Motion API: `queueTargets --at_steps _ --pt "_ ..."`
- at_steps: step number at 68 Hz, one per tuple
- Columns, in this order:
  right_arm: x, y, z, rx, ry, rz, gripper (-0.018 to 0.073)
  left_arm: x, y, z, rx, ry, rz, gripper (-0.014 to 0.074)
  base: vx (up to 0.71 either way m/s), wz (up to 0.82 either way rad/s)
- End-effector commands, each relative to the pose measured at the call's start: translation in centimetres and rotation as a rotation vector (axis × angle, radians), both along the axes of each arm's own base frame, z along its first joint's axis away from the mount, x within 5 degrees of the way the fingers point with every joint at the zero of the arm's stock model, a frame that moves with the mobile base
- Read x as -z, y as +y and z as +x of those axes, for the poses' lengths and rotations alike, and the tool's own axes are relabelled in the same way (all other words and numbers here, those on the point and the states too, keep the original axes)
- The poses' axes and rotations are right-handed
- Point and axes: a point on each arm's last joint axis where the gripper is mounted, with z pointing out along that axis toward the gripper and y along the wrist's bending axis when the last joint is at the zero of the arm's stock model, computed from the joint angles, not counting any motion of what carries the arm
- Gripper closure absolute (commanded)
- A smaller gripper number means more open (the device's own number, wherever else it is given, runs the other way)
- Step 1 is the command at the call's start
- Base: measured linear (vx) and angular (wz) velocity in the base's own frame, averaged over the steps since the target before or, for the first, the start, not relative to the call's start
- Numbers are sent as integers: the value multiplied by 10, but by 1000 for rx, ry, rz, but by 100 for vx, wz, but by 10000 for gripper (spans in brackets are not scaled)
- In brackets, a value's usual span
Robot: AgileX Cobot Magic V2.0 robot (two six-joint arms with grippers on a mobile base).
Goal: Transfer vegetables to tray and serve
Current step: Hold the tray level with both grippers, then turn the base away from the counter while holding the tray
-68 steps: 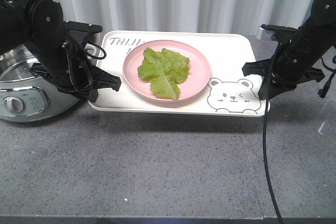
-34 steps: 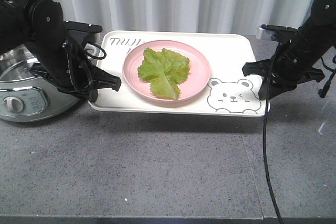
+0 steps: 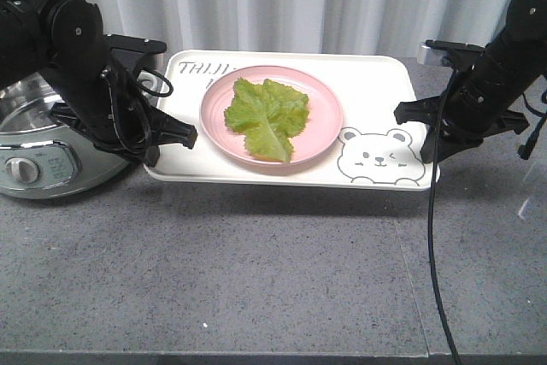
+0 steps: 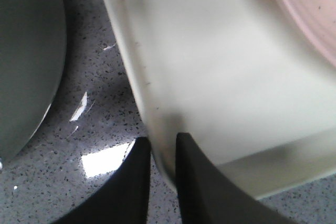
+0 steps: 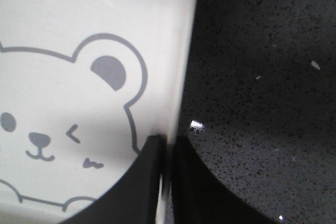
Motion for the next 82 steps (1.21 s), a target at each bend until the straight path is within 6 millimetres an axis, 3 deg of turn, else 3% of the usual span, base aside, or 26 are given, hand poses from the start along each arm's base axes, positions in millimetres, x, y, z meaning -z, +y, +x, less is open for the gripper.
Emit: queueTargets --at_steps 1,82 --pt "-33 14 -14 -40 -50 99 564 -34 -11 -7 33 -125 -141 604 0 0" --pt "-33 14 -13 -40 -49 101 564 -34 -11 -7 33 -125 -141 604 -1 -7"
